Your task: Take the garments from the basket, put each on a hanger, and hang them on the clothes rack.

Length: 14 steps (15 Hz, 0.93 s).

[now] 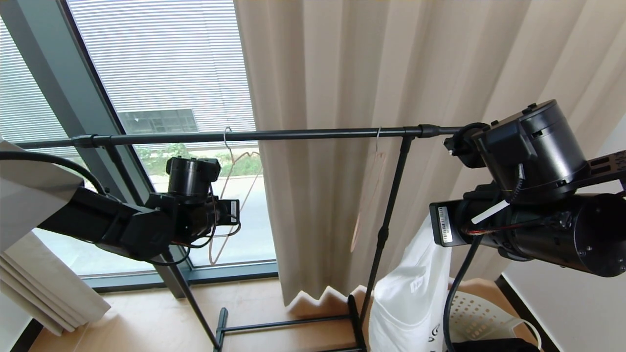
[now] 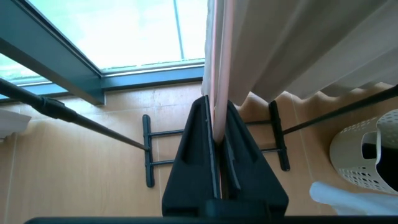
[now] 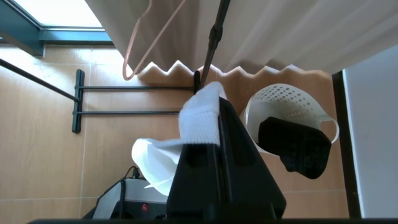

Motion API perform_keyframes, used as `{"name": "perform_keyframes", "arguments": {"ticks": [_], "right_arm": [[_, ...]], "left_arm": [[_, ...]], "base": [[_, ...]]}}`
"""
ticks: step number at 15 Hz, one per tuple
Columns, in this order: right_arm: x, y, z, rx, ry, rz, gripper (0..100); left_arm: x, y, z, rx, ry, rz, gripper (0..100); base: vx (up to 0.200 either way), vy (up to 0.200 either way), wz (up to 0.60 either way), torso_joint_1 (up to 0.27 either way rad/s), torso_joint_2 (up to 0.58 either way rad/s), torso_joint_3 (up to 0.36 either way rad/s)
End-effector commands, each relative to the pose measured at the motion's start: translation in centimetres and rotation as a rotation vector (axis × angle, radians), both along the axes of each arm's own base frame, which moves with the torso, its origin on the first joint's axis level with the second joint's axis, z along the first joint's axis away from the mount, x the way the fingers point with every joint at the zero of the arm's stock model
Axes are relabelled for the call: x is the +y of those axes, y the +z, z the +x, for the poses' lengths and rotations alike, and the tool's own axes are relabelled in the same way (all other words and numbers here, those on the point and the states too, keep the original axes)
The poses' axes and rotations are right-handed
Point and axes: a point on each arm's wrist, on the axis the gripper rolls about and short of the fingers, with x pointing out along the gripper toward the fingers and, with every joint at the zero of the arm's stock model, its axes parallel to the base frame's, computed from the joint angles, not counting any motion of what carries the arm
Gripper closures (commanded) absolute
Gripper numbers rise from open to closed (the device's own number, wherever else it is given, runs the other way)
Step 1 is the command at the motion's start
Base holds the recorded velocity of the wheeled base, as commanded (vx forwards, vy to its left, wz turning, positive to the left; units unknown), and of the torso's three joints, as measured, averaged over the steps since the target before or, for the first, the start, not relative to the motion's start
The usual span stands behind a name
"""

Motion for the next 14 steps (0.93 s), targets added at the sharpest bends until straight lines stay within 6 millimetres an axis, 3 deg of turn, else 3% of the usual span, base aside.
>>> {"name": "perform_keyframes", "arguments": {"ticks": [1,8,14], "right_arm": [[0.0,0.1,0.0,-0.002,0.001,0.002,100],[-0.1,0.2,-0.2,-0.013,-0.008,-0.001,100],[-0.7,0.5,-0.8,-0.021,-0.011,-0.001,100]], "left_arm": [[-0.3,1.6,-1.4,-0.034,-0.016,-0.006,100],[-0.4,4.1,-5.7,-0.076,-0.076,0.000,100],[-0.2,5.6,-11.0,-0.110,-0.156,0.003,100]], "base": [[0.000,0.000,0.00,0.000,0.00,0.000],[0.000,0.000,0.00,0.000,0.00,0.000],[0.000,0.000,0.00,0.000,0.00,0.000]]}}
